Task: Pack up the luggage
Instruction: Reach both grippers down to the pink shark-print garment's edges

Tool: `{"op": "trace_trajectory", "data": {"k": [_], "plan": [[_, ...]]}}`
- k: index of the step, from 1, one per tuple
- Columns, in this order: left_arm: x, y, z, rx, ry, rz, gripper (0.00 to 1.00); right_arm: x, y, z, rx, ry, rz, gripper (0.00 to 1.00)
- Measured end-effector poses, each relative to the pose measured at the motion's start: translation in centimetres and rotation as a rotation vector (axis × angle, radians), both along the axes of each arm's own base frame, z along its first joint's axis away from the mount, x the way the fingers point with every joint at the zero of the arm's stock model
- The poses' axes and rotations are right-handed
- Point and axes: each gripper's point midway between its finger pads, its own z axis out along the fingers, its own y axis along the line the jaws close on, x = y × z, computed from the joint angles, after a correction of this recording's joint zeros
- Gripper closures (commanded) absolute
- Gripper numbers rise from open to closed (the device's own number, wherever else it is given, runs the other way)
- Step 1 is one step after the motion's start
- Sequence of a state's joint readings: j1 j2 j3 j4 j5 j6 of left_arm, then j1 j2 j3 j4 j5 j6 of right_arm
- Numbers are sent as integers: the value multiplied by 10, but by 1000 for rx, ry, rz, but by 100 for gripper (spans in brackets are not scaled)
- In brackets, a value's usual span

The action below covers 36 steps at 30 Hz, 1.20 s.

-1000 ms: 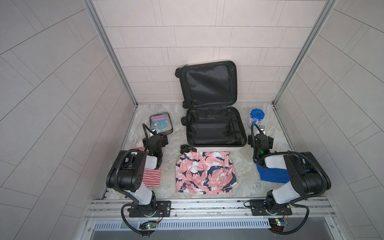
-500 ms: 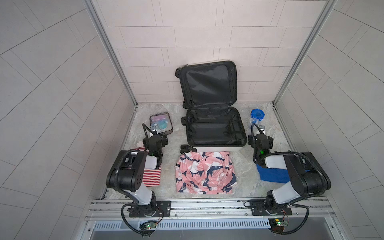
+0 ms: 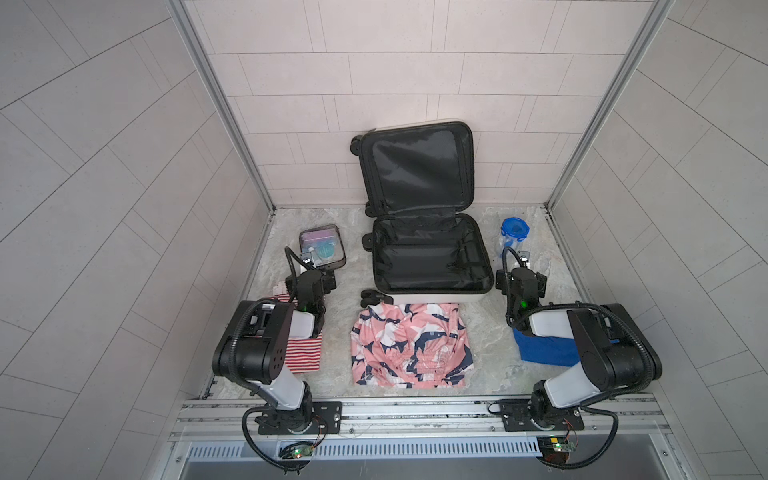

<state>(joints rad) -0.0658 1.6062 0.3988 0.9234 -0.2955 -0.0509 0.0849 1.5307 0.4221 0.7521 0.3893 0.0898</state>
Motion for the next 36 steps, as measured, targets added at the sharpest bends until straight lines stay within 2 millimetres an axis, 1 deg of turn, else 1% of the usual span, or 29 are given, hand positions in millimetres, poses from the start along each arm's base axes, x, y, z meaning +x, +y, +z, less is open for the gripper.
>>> {"op": "trace_trajectory", "data": {"k": [7,9,11,15,20,25,28,29,31,32,33,35,36], "plan": [[0,0,3,0,-5,0,0,-2,-1,1,1,1,-6,0],[-2,1,9,1,-10,6,0,-3,-2,7,6,-15,-10,0],[-5,2,20,2,-24,13,0,-5,-5,17,10,-35,-26,0],[-8,5,48,4,-59,29,0,-12,-10,39,12,-69,-55,0],[-12,8,92,-37,-130,60,0,-18,-11,72,38,-116,-67,0],[-16,11,148,-181,-191,120,0,-25,-11,112,117,-172,-96,0],[-23,11,175,-297,-200,164,0,-31,-12,131,182,-187,-123,0],[-25,9,180,-332,-195,164,0,-33,-12,136,203,-188,-131,0],[-29,2,186,-406,-166,141,1,-40,-14,143,239,-172,-153,0],[-30,-4,185,-438,-145,121,5,-42,-14,144,255,-159,-159,1],[-32,-11,181,-474,-115,93,11,-46,-14,145,276,-139,-160,2],[-37,-27,166,-538,-30,33,12,-50,-10,147,322,-107,-139,5],[-41,-36,157,-569,19,3,13,-53,-5,148,351,-89,-117,9]]}}
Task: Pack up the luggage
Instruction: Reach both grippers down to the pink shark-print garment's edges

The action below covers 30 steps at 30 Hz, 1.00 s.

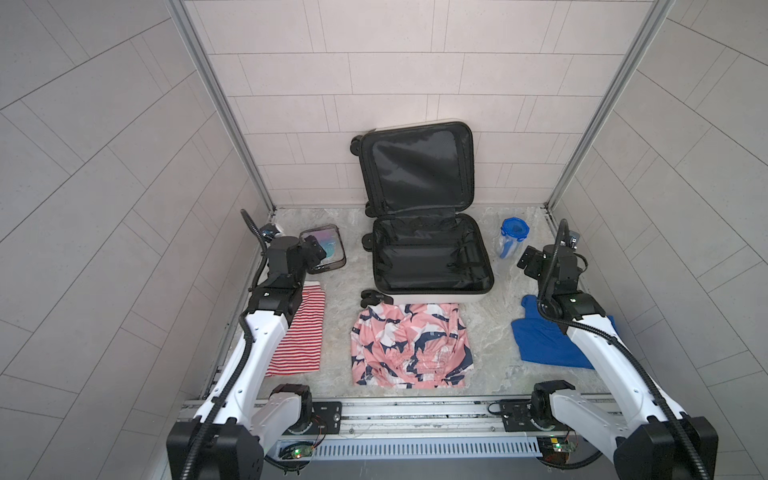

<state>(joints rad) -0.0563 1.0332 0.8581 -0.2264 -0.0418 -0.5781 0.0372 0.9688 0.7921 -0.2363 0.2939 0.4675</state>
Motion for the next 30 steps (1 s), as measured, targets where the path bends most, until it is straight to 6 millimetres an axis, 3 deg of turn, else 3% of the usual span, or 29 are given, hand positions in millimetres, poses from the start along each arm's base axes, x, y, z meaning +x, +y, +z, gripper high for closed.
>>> {"op": "trace_trajectory", "data": {"k": [5,11,16,22,30], "plan": [[-32,-35,-33,-151,132,-154,14,-12,32,4,134,32,161,14],[-77,-60,-65,-261,214,-259,15,-26,71,-3,282,81,326,16],[-110,-76,-99,-317,294,-313,11,-38,110,-23,345,170,436,18],[-130,-97,-116,-351,347,-371,7,-63,164,-57,353,297,572,14],[-153,-129,-153,-313,474,-453,6,-86,197,-98,366,437,632,10]]}}
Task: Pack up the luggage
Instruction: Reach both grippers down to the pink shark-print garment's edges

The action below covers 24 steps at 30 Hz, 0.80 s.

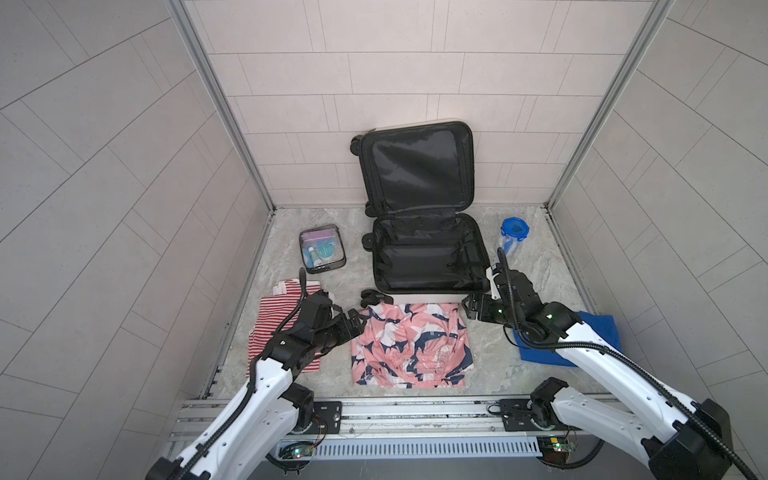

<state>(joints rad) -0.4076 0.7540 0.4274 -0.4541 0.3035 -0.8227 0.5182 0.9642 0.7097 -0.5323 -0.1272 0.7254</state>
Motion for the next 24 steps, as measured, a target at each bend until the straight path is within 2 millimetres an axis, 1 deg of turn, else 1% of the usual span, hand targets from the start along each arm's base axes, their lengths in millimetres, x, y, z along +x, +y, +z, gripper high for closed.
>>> {"op": "trace_trajectory", "data": {"k": [2,6,12,15,19,24], "plan": [[-3,-5,-11,23,29,-17,3,-6,3,-10,-2,25,9,9],[-6,-9,-30,80,76,-33,2,-15,5,-30,-6,68,12,8],[-5,-10,-38,130,76,-39,0,-29,4,-68,-23,150,8,7],[-4,-7,-42,159,77,-34,0,-32,7,-77,-20,170,13,7],[-3,-3,-48,198,85,-31,0,-30,12,-83,-14,179,16,6],[0,-6,-52,204,80,-37,0,-29,19,-90,-3,189,24,6]]}}
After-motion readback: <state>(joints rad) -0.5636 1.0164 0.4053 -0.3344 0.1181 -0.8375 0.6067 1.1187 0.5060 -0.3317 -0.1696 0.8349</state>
